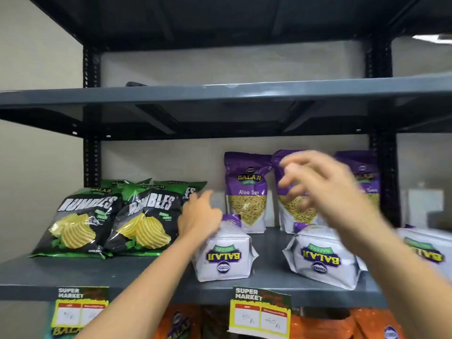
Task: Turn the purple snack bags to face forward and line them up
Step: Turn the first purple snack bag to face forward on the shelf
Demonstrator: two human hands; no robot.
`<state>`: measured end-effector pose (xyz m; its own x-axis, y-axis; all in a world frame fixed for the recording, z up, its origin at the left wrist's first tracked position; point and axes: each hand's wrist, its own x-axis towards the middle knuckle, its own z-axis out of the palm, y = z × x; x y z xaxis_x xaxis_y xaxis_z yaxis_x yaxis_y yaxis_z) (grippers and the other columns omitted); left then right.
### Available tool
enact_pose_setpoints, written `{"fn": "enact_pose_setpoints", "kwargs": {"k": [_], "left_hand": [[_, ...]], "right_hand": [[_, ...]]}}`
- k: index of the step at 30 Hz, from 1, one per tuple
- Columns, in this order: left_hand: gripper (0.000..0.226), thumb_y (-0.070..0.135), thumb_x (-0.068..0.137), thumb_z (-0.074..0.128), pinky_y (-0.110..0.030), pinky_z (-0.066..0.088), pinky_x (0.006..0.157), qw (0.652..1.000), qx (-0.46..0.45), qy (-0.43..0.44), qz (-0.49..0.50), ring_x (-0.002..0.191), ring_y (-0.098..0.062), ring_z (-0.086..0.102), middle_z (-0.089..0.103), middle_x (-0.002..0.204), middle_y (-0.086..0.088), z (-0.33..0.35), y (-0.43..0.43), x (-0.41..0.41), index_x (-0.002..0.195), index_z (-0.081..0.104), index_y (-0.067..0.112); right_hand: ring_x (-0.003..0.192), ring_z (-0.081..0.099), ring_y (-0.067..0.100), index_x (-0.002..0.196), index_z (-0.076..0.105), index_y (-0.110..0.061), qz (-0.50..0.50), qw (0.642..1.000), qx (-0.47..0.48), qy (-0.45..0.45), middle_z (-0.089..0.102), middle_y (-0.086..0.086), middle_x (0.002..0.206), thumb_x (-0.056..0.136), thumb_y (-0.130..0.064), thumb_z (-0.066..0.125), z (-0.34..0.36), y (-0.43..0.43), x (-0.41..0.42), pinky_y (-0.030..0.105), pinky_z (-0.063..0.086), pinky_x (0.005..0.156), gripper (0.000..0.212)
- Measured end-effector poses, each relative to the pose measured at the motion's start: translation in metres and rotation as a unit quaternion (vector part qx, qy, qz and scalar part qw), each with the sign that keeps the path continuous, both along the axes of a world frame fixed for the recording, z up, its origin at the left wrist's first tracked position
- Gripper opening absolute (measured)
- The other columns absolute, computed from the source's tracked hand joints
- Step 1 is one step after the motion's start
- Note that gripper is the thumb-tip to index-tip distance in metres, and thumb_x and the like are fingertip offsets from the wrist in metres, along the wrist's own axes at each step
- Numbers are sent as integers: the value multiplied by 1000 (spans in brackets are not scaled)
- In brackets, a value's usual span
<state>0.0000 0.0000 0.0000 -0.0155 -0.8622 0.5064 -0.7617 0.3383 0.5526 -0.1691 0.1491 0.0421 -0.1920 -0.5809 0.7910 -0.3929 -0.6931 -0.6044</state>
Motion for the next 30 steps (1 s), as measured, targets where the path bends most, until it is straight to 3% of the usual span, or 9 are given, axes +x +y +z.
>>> {"fn": "enact_pose_setpoints", "kwargs": {"k": [3,7,10,13,19,22,25,28,30], "left_hand": [[63,33,76,44,-48,46,103,992,99,73,24,121,-38,55,50,140,-12,-22,-14,30,139,43,27],[66,47,95,44,-38,38,107,965,223,131,-48,132,-31,45,42,148,-15,-34,-14,42,144,31,7],[58,63,85,49,-40,57,88,928,321,164,-94,83,-22,66,69,102,-12,-33,-7,40,115,62,15],[43,54,82,62,-47,61,80,926,298,204,-110,73,-25,67,70,87,-10,-34,-15,41,98,61,14],[18,24,81,75,-20,55,46,923,182,289,-175,73,-15,67,72,89,-8,-37,-22,46,91,62,15],[69,18,72,83,-22,55,68,927,119,294,-199,98,-15,66,67,121,-2,-38,-33,41,130,47,7],[116,10,68,86,-23,47,87,944,75,273,-169,111,-12,52,50,126,7,-37,-31,34,153,6,13],[126,7,65,87,-4,45,67,946,48,274,-164,106,-13,53,54,117,0,-43,-36,25,154,-1,19],[126,8,64,87,-10,46,65,948,42,276,-155,101,-16,58,59,113,-4,-46,-40,21,153,0,21]], "right_hand": [[74,62,21,107,61,-16,-38,966,247,61,65,14,97,94,-45,43,-26,-65,14,35,49,66,37],[139,37,30,147,30,-7,-52,896,432,88,35,14,154,89,-65,28,-52,-125,22,38,34,111,83],[109,60,24,135,48,-6,-2,868,494,42,56,10,134,93,-52,43,-55,-138,30,24,46,76,63],[71,58,14,126,55,-4,15,879,476,35,65,8,116,93,-39,51,-59,-150,28,17,43,42,48],[92,64,24,130,48,0,31,922,383,-45,67,16,117,80,-31,72,-66,-161,13,30,50,68,63],[86,71,25,128,52,-4,86,935,339,-68,74,12,104,80,-15,72,-65,-164,7,40,54,78,53],[80,70,17,124,53,-8,127,945,294,-71,72,6,99,82,8,64,-71,-165,6,29,58,63,46],[91,65,21,126,50,-3,118,957,255,-64,68,11,107,80,17,59,-77,-169,6,22,56,63,51],[89,64,19,125,49,-4,114,959,245,-82,66,15,113,80,19,57,-81,-175,4,19,56,60,50]]}}
